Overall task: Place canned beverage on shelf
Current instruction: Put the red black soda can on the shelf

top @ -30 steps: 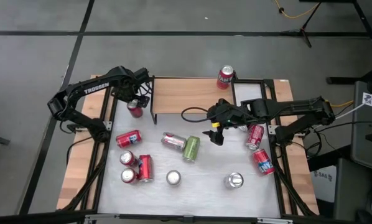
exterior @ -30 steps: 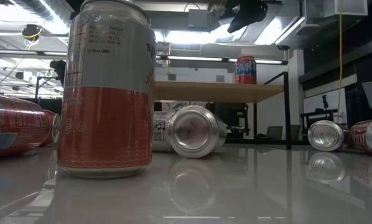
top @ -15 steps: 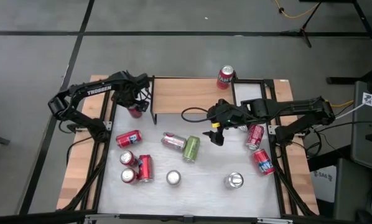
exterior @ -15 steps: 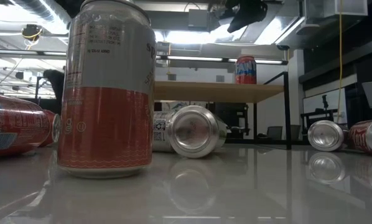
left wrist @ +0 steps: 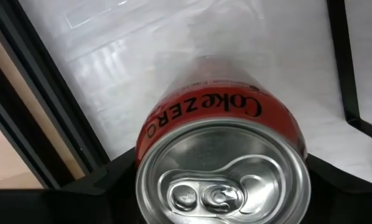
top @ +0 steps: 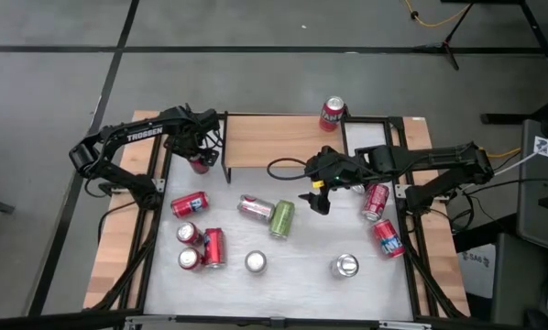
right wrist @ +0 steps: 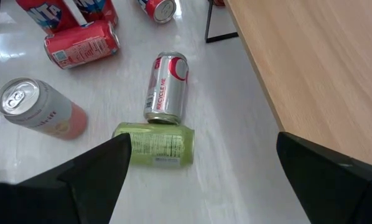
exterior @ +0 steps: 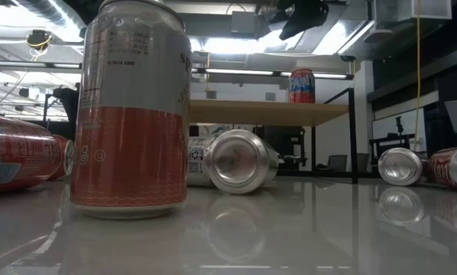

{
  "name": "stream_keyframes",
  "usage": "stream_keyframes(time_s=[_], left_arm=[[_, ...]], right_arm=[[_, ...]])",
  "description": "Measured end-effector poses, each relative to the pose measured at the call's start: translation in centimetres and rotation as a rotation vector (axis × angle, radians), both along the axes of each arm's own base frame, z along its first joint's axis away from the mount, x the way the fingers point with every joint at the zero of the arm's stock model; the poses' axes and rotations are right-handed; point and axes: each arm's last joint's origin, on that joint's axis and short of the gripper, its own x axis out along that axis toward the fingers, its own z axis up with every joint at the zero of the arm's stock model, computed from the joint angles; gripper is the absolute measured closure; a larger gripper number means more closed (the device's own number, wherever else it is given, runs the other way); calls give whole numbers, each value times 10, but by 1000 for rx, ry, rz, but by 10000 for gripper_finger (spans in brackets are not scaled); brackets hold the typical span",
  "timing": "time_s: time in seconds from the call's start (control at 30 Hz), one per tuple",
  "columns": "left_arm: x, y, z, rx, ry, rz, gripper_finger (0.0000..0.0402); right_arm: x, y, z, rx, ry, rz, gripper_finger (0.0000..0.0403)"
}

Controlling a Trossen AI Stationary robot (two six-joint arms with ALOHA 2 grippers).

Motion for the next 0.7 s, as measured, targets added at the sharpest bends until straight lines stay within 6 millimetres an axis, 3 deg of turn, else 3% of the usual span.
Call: stream_keyframes(time_s=[0.27, 0.7], left_arm=[[-4, -2, 9, 28, 6, -87, 122], [-10, -7, 70, 12, 7, -168, 122]], right_arm=[[0, 0, 0, 0, 0, 0, 13], [0, 0, 0, 0, -2, 0, 13]])
